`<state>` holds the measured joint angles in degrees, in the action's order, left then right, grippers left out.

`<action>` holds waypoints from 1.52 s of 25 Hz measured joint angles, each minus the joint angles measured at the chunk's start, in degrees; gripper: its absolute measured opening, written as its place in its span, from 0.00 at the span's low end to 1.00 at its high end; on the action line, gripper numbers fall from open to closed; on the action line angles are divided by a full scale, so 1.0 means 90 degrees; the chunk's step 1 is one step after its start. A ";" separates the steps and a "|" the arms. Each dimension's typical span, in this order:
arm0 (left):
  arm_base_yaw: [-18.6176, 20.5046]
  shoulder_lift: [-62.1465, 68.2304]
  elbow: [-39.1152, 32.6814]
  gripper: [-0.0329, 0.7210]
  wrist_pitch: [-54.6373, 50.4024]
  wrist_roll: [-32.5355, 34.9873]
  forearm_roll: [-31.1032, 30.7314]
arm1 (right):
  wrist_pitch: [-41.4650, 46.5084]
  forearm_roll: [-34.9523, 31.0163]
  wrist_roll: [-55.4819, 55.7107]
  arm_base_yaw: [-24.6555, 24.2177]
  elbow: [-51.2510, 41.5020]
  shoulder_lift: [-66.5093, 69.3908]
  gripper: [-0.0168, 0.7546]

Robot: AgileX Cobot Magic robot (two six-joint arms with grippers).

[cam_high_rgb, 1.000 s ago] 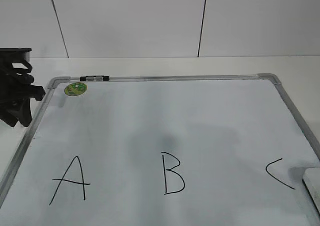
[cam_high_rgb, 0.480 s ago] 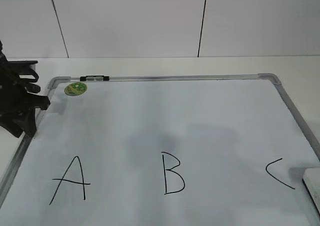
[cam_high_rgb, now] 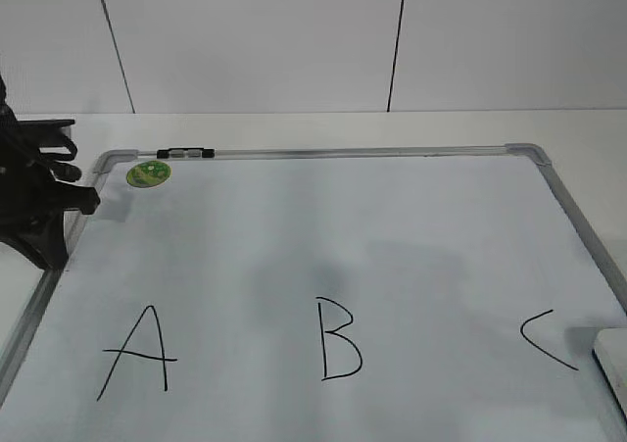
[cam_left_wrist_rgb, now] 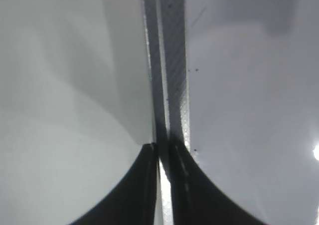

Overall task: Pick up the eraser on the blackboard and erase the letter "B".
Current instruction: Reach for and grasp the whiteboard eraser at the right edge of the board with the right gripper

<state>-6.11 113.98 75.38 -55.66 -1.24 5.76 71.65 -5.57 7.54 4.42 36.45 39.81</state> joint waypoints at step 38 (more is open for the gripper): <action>0.0000 0.0000 0.0000 0.07 -0.0011 -0.0110 0.0000 | -0.0227 0.1115 0.0710 0.0000 0.0000 0.0786 0.84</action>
<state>-6.11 113.98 75.38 -55.77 -2.22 5.76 69.61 4.47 13.93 4.42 36.45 46.88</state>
